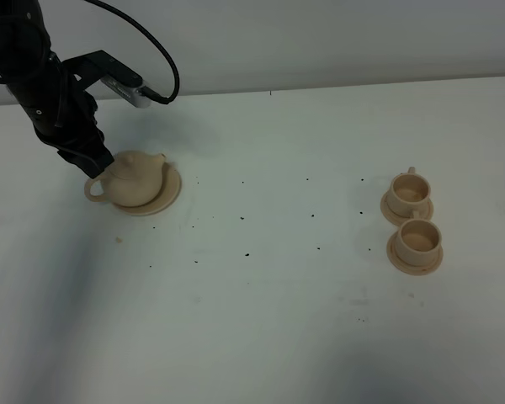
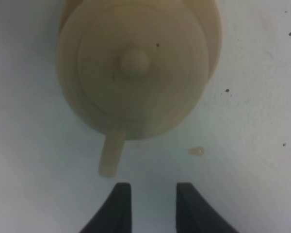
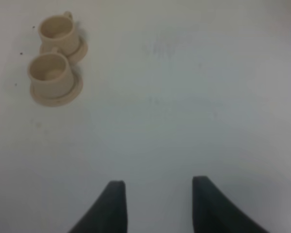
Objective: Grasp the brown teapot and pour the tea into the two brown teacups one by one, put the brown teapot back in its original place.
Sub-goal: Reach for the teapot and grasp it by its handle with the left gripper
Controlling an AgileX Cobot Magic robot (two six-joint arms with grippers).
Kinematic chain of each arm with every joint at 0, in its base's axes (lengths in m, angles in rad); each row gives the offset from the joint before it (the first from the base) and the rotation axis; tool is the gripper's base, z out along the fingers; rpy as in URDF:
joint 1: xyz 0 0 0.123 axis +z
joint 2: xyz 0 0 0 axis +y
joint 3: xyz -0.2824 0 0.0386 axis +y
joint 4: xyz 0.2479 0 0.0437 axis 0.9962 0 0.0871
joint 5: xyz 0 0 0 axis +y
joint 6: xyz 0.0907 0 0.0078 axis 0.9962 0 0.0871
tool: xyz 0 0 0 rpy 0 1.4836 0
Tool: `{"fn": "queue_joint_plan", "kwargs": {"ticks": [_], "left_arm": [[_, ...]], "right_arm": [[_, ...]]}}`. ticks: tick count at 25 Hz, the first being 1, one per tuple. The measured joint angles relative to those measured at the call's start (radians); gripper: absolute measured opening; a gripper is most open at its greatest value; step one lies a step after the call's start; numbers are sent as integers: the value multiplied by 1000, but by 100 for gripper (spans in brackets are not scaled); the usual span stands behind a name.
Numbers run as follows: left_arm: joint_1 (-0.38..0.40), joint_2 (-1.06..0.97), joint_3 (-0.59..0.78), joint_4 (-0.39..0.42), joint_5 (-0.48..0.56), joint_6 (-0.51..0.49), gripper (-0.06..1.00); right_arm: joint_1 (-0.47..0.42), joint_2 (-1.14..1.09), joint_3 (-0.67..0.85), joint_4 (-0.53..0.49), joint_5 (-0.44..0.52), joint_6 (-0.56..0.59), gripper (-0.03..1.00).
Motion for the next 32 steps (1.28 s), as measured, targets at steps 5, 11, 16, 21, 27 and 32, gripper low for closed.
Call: {"fn": "queue_joint_plan", "kwargs": {"ticks": [5, 11, 16, 21, 27, 32], "left_arm": [[0, 0, 2, 0, 0, 13, 25], [0, 0, 35, 53, 0, 19, 25], [0, 0, 35, 100, 0, 19, 25], [0, 0, 35, 104, 0, 23, 25], [0, 0, 35, 104, -7, 48, 25], [0, 16, 35, 104, -23, 53, 25]], "right_arm": [[0, 0, 0, 0, 0, 0, 33], [0, 0, 0, 0, 0, 0, 33], [0, 0, 0, 0, 0, 0, 33], [0, 0, 0, 0, 0, 0, 33], [0, 0, 0, 0, 0, 0, 33], [0, 0, 0, 0, 0, 0, 33]]}}
